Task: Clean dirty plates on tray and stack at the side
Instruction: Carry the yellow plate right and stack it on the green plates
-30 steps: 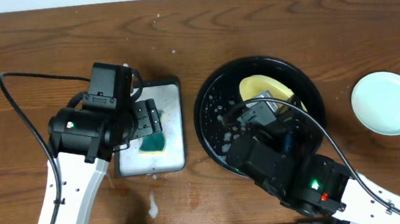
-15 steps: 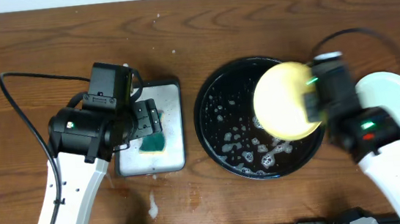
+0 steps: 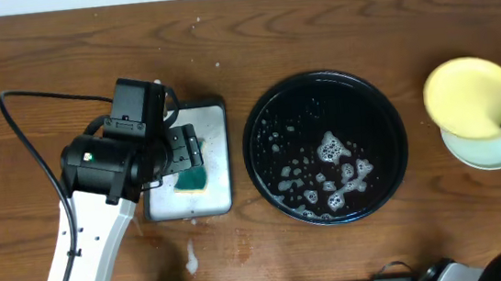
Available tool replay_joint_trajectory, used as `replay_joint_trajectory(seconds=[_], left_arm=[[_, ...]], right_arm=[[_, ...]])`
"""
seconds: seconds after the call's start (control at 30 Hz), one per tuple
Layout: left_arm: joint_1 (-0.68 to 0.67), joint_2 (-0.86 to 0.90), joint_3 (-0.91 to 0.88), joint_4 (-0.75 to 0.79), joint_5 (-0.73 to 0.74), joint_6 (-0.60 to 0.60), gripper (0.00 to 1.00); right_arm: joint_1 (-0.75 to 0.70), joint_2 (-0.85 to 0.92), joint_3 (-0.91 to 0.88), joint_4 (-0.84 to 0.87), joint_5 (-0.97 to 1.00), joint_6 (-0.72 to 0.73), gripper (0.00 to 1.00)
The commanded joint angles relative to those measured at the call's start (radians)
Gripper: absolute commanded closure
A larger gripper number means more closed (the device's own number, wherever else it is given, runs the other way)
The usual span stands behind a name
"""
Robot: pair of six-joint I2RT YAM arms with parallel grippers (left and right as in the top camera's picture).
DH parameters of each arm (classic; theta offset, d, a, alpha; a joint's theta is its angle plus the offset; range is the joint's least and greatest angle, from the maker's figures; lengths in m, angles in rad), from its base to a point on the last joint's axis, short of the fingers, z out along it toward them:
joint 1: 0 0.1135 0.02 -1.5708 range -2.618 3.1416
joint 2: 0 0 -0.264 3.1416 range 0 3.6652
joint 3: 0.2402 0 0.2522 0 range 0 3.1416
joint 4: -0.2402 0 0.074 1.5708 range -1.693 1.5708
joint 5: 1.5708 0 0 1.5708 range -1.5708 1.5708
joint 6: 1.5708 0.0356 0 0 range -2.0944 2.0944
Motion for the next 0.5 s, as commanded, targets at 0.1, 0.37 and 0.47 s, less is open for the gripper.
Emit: replay_joint_trajectory(seconds=[0.1,0.37,0.47], left_arm=[[0.002,0.004,0.005,-0.003,-0.005,0.0,0.18],[0.002,0.005,0.005,-0.003,-0.005,0.0,0.18],[0.002,0.005,0.005,-0.003,-0.005,0.0,0.18]], right_arm=[[-0.129,0.135,0.012,-0.009,-0.112,0.075,0.59],[-0.043,-0.072,0.065,-0.026,-0.444,-0.005,0.41],[0.103,-0.232,0.077,-0.035,-0.504,-0.054,0.41]])
